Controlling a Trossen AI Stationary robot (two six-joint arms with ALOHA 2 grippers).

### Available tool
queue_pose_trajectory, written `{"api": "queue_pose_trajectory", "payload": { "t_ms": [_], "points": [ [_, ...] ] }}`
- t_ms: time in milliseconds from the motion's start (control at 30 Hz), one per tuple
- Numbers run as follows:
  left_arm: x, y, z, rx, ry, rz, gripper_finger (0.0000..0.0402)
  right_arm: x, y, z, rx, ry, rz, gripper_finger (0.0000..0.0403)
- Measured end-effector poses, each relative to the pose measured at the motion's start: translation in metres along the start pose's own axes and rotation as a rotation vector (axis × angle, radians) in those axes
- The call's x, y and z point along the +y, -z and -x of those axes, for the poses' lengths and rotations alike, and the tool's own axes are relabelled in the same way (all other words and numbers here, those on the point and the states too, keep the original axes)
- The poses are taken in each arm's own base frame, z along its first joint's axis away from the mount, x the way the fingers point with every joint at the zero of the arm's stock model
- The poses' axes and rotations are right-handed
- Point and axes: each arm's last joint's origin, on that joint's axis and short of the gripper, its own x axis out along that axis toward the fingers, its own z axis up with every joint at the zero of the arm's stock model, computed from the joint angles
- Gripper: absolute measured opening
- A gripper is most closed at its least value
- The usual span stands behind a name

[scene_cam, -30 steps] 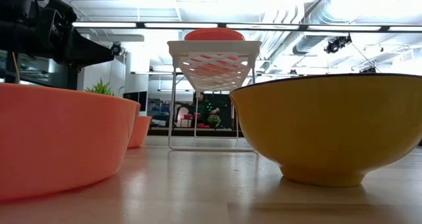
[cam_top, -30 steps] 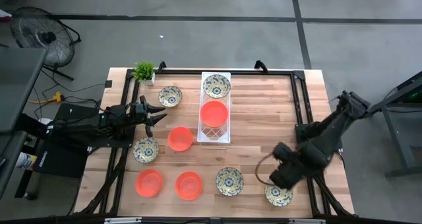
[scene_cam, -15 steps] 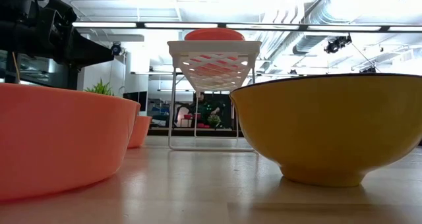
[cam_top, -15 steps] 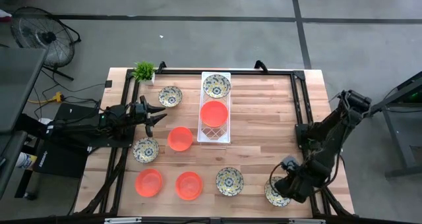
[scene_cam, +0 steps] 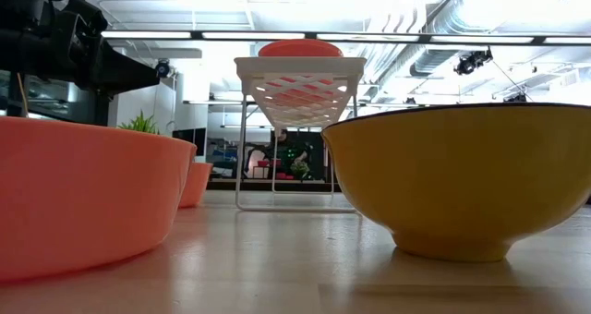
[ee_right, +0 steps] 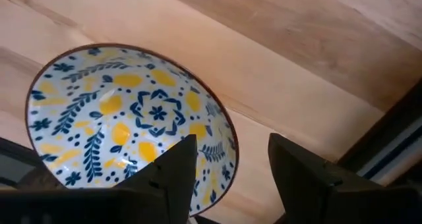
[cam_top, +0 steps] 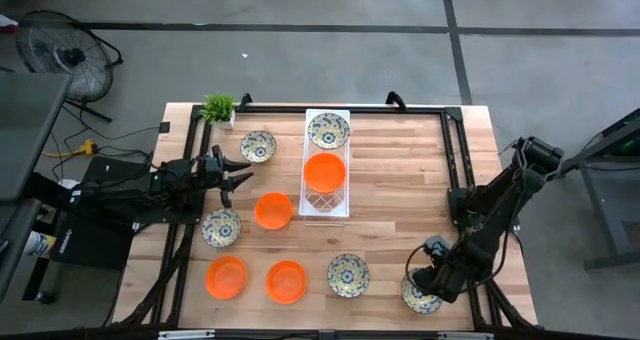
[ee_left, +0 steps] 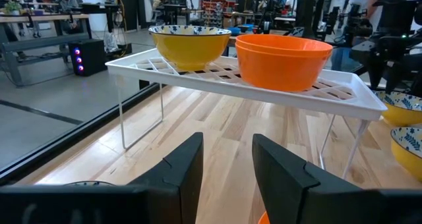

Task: Pick & Place Mini bowls
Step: Stack the yellow bowl on top of the yellow bowl on the shelf

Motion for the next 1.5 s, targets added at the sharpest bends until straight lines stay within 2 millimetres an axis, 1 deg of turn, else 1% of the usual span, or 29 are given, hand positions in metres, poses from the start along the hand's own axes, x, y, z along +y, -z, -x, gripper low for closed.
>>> {"api": "queue_pose_trajectory", "payload": {
  "t_ms": [200,533,1033,1267,1500],
  "points": [
    [0.0,0.0,0.0,0.0,0.0,0.0,0.0129,-0.002,-0.002,-0.005,-0.007,-0.006,0.004,0.0175],
    [0.0,0.0,0.0,0.0,0.0,0.0,0.0129,-0.007,-0.007,-0.025,0.014,-0.065,0.008,0.015],
    [0.0,0.0,0.0,0.0,0.0,0.0,0.0129,-0.011,-0.01,-0.027,-0.041,-0.054,0.085,0.0076],
    [0.0,0.0,0.0,0.0,0.001,0.0,0.0129,-0.009,-0.011,-0.026,-0.072,-0.079,0.15,0.0012],
    [0.0,0.0,0.0,0.0,0.0,0.0,0.0129,-0.009,-0.011,-0.026,-0.089,-0.083,0.169,0.0007]
  ]
}}
